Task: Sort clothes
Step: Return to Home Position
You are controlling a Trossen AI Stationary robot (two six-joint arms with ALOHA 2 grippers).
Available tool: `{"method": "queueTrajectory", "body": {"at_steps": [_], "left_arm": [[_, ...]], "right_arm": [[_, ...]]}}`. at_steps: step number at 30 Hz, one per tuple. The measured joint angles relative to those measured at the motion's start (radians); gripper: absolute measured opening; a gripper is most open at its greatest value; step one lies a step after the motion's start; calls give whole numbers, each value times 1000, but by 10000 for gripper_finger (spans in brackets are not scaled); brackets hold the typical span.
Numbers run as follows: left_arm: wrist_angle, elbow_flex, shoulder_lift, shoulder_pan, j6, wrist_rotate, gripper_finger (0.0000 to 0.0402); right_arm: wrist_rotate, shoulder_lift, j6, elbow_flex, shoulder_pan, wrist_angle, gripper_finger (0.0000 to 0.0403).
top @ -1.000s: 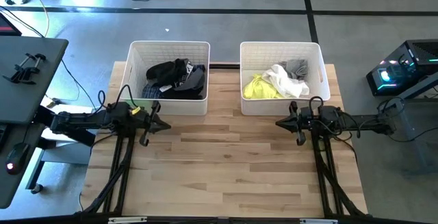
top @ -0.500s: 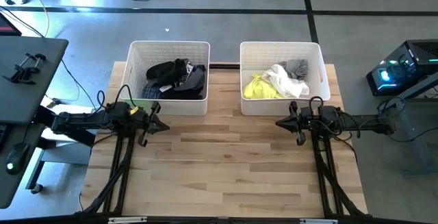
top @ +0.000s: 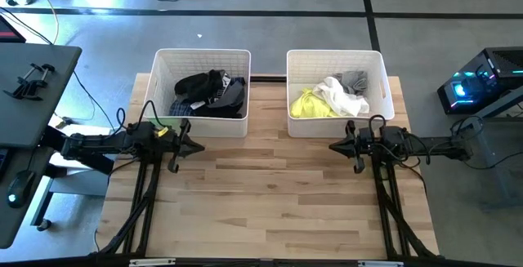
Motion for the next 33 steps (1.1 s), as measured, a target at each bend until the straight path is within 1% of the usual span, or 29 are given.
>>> {"method": "queueTrajectory", "body": {"at_steps": [13, 23, 27, 33], "left_arm": [[0, 0, 0, 0, -1, -3, 0], [0, 0, 0, 0, -1, -3, 0], [0, 0, 0, 0, -1, -4, 0], [0, 0, 0, 0, -1, -4, 0]], "right_arm": [[23, 0, -1, 0, 0, 3, 0], [1, 0, -29, 0, 0, 2, 0], [-2, 0, 4, 0, 0, 2, 0], [-2, 0, 6, 0, 0, 2, 0]]}}
